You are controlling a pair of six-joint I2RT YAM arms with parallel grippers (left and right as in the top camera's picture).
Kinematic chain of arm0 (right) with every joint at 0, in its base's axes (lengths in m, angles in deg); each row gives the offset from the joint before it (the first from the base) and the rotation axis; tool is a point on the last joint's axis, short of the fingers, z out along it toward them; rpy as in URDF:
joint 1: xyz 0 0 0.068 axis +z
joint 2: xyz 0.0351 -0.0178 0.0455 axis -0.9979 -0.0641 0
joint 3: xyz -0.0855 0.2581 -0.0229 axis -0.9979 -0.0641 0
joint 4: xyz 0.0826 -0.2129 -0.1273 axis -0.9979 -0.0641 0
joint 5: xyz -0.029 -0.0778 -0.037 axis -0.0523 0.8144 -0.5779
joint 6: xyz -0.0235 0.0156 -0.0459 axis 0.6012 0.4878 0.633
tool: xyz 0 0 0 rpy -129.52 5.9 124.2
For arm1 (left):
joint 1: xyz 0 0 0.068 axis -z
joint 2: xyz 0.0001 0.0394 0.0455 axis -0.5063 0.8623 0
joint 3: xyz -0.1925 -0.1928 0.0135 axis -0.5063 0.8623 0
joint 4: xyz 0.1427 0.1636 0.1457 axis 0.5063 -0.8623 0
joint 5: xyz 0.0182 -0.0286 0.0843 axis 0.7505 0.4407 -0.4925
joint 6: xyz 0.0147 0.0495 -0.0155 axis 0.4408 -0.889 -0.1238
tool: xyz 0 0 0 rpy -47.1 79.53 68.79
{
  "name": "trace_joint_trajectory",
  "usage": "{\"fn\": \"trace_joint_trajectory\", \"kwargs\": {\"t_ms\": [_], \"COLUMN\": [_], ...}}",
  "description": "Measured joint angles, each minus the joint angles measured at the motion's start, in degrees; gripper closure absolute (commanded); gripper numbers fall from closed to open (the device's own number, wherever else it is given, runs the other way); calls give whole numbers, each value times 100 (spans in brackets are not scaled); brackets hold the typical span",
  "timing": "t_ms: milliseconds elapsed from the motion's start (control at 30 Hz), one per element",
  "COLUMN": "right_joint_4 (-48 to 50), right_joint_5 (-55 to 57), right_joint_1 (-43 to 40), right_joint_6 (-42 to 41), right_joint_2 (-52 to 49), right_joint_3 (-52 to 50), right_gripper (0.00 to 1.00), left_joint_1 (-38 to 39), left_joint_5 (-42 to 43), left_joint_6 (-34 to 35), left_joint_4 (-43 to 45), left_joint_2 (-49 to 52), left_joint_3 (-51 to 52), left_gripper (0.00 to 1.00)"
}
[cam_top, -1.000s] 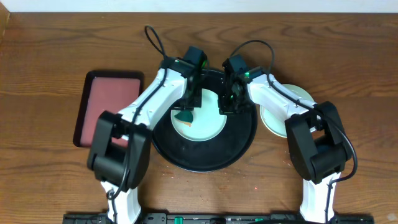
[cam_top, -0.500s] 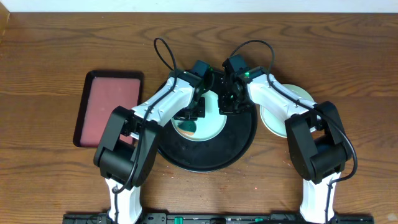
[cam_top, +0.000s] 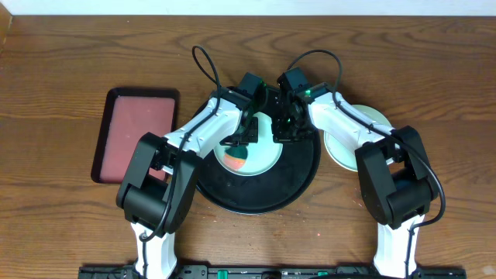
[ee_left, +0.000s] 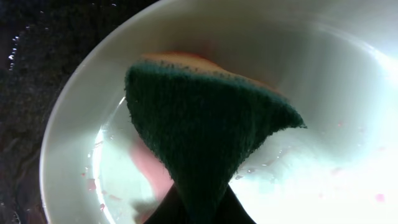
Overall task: Clean dirty plates on tray and stack at the side
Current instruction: 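Scrub the last green plate with the sponge while right gripper holds it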
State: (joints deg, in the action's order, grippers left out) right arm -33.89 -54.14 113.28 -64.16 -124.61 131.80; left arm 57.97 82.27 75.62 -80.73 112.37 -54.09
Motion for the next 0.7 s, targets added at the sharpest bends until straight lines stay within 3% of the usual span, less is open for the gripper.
{"fn": "trace_joint_trajectory", "kwargs": {"t_ms": [233,467,700], "right_joint_4": [2,2,2], "right_joint_5": [0,0,0], "right_joint_1": [0,0,0], "right_joint_6": [0,-2,-2], "right_joint_2": [0,0,0], "right_joint_3": [0,0,0], "right_gripper": [99,99,99], "left_joint_1": [-2,-129,-107], "left_joint_5": [-42,710,1060], "left_joint_6": [-90,-710,-879], "left_joint_4": [-186,-111,402], "left_joint_2": [-2,-2,-2], "left_joint_3": [-2,-2,7], "left_gripper": [93,92,93]}}
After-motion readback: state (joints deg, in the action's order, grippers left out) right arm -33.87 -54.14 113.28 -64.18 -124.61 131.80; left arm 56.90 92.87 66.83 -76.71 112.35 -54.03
